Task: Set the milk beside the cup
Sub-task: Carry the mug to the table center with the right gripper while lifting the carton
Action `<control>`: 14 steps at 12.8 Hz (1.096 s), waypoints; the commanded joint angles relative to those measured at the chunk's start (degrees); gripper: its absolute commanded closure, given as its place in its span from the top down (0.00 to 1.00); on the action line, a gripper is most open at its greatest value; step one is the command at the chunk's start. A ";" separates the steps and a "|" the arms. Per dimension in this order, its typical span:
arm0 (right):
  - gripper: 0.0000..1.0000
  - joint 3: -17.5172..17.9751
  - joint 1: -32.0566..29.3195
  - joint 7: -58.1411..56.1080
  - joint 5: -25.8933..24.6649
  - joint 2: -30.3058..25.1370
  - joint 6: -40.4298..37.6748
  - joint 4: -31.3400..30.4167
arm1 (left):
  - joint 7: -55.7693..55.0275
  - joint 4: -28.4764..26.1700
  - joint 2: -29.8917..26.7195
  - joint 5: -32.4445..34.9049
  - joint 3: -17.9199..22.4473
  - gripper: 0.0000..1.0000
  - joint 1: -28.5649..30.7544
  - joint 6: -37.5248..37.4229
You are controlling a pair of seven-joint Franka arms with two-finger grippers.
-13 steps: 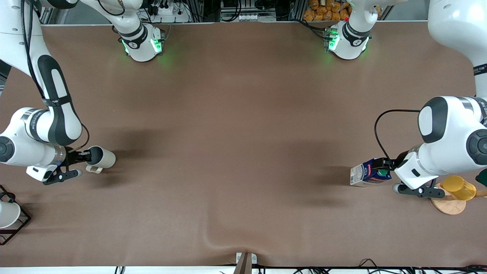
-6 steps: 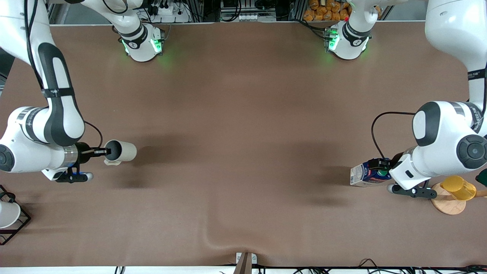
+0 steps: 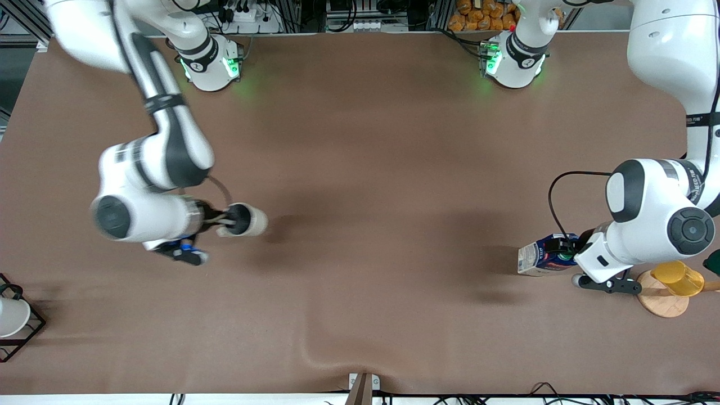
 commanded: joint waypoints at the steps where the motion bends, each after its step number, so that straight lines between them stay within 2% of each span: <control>1: 0.00 -0.84 5.97 10.73 1.41 1.09 5.35 0.61 | 1.49 -1.11 -0.69 1.39 -0.20 0.90 0.13 0.95; 4: 0.00 -0.84 12.30 22.77 1.32 5.48 12.20 2.44 | 0.97 -0.93 -0.78 1.39 -0.20 0.59 -0.66 0.95; 5: 0.00 -0.84 14.32 26.72 1.24 7.76 14.14 4.46 | 0.70 -0.76 -0.78 1.47 -0.29 0.53 -0.83 0.95; 8: 0.00 -0.84 18.11 36.24 1.15 13.74 18.80 10.62 | 0.35 -0.41 -1.57 1.47 -0.20 0.49 -1.80 0.86; 9: 0.00 -0.92 19.60 36.95 1.06 15.15 20.82 11.24 | 0.35 -0.41 -2.27 1.47 -0.20 0.42 -1.89 0.77; 11: 0.00 -0.92 21.10 40.02 0.97 17.44 24.60 11.59 | 0.26 -0.41 -3.15 1.47 -0.46 0.42 -1.89 0.25; 14: 0.00 -1.01 21.55 40.04 0.53 18.85 24.97 11.60 | -0.87 -0.49 -4.38 1.30 -0.99 0.44 -2.68 -1.68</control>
